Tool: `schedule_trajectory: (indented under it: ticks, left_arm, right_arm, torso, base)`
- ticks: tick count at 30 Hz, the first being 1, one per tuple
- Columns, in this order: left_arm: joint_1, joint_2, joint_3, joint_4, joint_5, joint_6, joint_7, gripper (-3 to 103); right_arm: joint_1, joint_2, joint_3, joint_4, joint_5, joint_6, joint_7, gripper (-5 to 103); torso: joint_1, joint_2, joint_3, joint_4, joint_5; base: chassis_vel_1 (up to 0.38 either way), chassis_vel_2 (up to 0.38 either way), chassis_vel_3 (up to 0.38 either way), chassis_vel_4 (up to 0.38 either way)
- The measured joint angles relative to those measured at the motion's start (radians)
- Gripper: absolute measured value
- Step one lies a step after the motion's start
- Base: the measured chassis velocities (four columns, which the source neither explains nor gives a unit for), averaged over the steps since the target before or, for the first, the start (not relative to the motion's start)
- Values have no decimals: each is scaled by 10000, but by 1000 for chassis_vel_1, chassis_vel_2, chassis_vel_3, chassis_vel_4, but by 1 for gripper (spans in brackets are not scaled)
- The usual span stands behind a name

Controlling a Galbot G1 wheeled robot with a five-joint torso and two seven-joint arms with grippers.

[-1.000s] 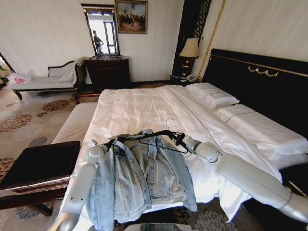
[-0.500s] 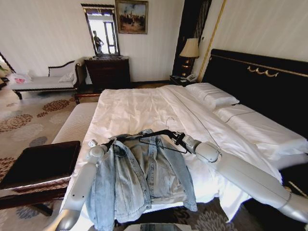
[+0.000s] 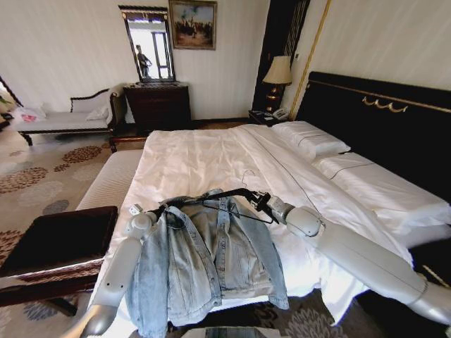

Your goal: Pick up the clothes from the bed and hang them on the clothes hanger.

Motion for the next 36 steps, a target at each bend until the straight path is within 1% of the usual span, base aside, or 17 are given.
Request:
schedule_trajectory:
  ticks: [1,2,4,6,7,13,16,18,19,20,21,23,25,27,30,32,36]
  left_arm:
    - [37,1,4,-10,18,0,0,26]
    - [92,18,7,-43,34,4,0,15]
    - [118,34,7,-72,40,5,1,15]
    - [181,73,9,-167,53,7,5,4]
    - [221,104,12,-238,84,11,13,2]
    - [457,318,78,-630,367,19,190,1]
    - [615,453,106,-888,463,27,261,1]
    - [729,548,134,-1117,525,41,297,1]
    - [729,548,134,-1117,525,41,297,1]
    - [797,604,165,-1249,539,58,315,1]
    - [815,618,173,-1281,543,64,318,1]
    - [993,730,245,-1615,639,92,412,1]
    - [1029,747,256,-1686,661,94,429,1]
    - [1162,814,318,-1965,749,106,467,1]
    - [1209,854,363,-2085,790,108,483,1]
    - [1268,922,436,-2270,811,109,491,1]
    - [1345,981,483,-2480,830,109,494,1]
  right_arm:
    - [16,1,0,8,15,-3,1,30]
    - [41,7,0,18,33,-15,1,30]
    - [54,12,0,24,35,-17,1,30]
    - [106,42,-11,31,35,-20,2,30]
    - [149,75,-41,35,33,-21,1,30]
    - [548,203,-385,53,-77,-21,-5,30]
    - [1240,309,-1126,-15,-223,-2,-40,30]
    - [2224,641,-2078,-255,-331,25,-75,30]
    - [2224,641,-2078,-255,-331,25,-75,30]
    - [2827,960,-2636,-470,-415,32,-77,30]
    - [2906,1011,-2711,-506,-432,33,-76,30]
    - [3837,1835,-3720,-1264,-746,39,-74,30]
    - [3998,2005,-3926,-1469,-816,42,-71,30]
    - [4571,2601,-4627,-2292,-1340,167,-89,30]
    - [4767,2911,-4951,-2763,-1593,229,-110,30]
    - [4947,3407,-5316,-3465,-1815,267,-105,30]
    - [5032,3910,-5591,-4134,-1978,291,-84,30]
  torso:
    - [1,0,0,0,-1]
    - [0,0,0,-1,-1]
    - [0,0,0,0,0]
    - [0,1,-1,-1,-1]
    - [-1,0,-1,-1,0]
    - [0,1,-1,-2,0]
    - [0,1,-1,-3,-1]
    - [-1,0,-1,-3,-1]
    - [-1,0,-1,-3,-1]
    - [-1,1,-1,0,-3]
    - [-1,0,-1,0,-3]
    - [1,0,0,5,-3]
    - [1,0,0,5,0]
    - [1,1,0,3,-5]
    - [1,0,0,0,-3]
    - [0,0,0,-2,-2]
    - [1,0,0,0,-1]
  base:
    - [0,0,0,0]
    - [0,0,0,0]
    - [0,0,0,0]
    - [0,0,0,0]
    - [0,0,0,0]
    - [0,0,0,0]
    - [0,0,0,0]
    - [0,0,0,0]
    - [0,0,0,0]
    - [0,0,0,0]
    - [0,0,0,0]
    - [0,0,0,0]
    - [0,0,0,0]
    - [0,0,0,0]
    - [0,0,0,0]
    - [0,0,0,0]
    - [0,0,0,0]
